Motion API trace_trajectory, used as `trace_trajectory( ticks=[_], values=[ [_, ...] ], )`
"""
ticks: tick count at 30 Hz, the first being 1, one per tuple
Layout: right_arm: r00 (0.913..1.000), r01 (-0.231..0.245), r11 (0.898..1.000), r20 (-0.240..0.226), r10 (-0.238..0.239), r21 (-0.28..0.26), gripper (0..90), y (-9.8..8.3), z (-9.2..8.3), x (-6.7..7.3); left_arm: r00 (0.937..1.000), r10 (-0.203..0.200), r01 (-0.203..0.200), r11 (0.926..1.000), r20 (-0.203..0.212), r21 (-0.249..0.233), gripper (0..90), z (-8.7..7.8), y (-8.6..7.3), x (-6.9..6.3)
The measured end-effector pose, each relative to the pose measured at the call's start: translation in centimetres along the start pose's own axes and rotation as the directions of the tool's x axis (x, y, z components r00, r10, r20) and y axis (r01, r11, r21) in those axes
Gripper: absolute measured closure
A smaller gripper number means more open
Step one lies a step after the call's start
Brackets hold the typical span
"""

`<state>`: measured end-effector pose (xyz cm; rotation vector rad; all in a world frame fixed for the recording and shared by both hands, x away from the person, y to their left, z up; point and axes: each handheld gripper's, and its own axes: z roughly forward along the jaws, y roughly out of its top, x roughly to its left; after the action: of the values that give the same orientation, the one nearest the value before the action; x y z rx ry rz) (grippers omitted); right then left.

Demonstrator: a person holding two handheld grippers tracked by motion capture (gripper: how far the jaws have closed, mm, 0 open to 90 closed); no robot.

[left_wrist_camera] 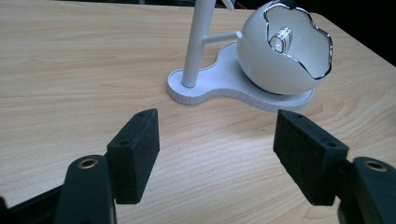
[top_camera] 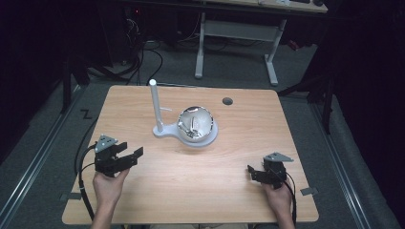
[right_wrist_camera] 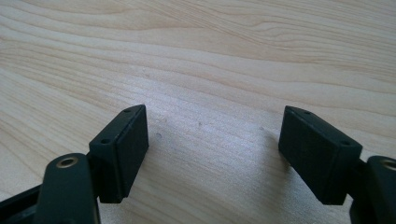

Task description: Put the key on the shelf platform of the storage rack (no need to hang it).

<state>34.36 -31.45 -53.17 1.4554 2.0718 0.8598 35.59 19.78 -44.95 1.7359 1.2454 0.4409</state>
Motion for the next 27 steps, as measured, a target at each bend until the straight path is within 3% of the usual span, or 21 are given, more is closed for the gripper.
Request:
trace_trajectory(
  ticks=[27],
  values=[
    [1.0000,0.001,1.000,0.002,-0.001,0.001,24.5,-0.1,-0.1,0.1,0.9987,-0.048,0.047,0.9981,0.019,0.038,31.5,1.1,-2.8,0.1]
  ],
)
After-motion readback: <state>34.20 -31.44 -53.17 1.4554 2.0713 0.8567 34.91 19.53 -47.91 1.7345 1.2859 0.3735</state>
